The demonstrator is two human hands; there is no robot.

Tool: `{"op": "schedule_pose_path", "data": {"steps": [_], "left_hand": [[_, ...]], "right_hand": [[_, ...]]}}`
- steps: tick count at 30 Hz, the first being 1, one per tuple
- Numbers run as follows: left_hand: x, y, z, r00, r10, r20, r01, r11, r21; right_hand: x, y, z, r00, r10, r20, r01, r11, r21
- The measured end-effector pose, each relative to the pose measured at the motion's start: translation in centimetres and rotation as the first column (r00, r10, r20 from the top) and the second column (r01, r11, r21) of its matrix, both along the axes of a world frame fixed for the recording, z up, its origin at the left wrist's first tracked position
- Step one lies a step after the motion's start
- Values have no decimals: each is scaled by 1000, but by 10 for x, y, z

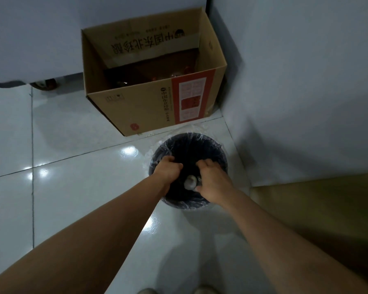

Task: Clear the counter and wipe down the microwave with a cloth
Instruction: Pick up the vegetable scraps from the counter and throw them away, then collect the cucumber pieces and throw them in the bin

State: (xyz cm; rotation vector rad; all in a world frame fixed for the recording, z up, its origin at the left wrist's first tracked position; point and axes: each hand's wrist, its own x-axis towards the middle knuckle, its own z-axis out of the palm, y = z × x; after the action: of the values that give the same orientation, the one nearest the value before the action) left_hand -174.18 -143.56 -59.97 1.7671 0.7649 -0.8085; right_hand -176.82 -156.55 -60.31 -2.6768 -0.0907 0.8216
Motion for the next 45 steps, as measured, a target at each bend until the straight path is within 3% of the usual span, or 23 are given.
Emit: {"op": "schedule_pose_path", "data": {"steps": [10,17,29,37,45], "left_hand": [[-19,12,151,932,-363,-4,358,919,167],[-25,24,272,896,-443,23,428,877,219],[-31,50,454,854,-497,154,418,832,364],[-53,69,539,859,-448,248,333,856,395],[-81,114,626,871,-391,298,222,854,471]], "right_hand": [[-16,-4,147,998,53,-37,-53,999,10],[-16,4,266,996,90,-17,-90,996,-1],[-15,19,454,985,146,90,-142,989,-41],[-23,35,543,966,172,191,-176,984,2],[-24,82,626,916,316,249,-322,947,-15]]}}
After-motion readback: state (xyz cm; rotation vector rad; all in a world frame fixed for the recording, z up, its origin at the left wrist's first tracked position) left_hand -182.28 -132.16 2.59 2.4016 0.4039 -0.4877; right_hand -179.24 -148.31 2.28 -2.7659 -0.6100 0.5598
